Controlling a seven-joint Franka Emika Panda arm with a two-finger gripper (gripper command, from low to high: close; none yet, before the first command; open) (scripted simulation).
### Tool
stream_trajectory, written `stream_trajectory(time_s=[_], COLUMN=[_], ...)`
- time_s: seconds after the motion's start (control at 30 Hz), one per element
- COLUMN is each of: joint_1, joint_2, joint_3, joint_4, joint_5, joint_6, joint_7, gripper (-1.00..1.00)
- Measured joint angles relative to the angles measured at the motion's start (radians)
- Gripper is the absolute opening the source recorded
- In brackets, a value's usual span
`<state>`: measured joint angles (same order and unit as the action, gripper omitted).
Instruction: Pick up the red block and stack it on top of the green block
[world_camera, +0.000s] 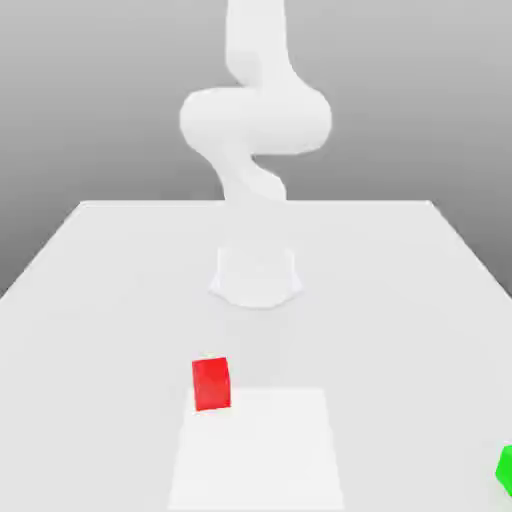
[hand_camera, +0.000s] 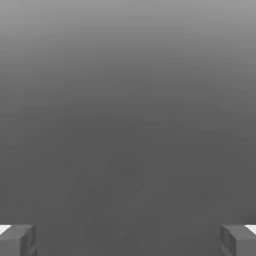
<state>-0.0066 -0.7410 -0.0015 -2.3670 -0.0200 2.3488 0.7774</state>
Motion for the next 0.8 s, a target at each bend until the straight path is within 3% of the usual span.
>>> stream_trajectory(time_s=[0.5,0.6,0.77,0.8], joint_1=[-0.037,-0.028,-0.092,-0.115], joint_2=[0.452,0.651,0.871,0.901], joint_3=[-0.131,-0.162,-0.070,-0.045], joint_4=[-0.501,-0.561,-0.552,-0.549], joint_5=[-0.075,-0.025,0.109,0.119], joint_6=[0.369,0.520,0.701,0.728], joint_7=[-0.227,-0.315,-0.424,-0.434], gripper=[0.00,0.00,0.00,-1.00])
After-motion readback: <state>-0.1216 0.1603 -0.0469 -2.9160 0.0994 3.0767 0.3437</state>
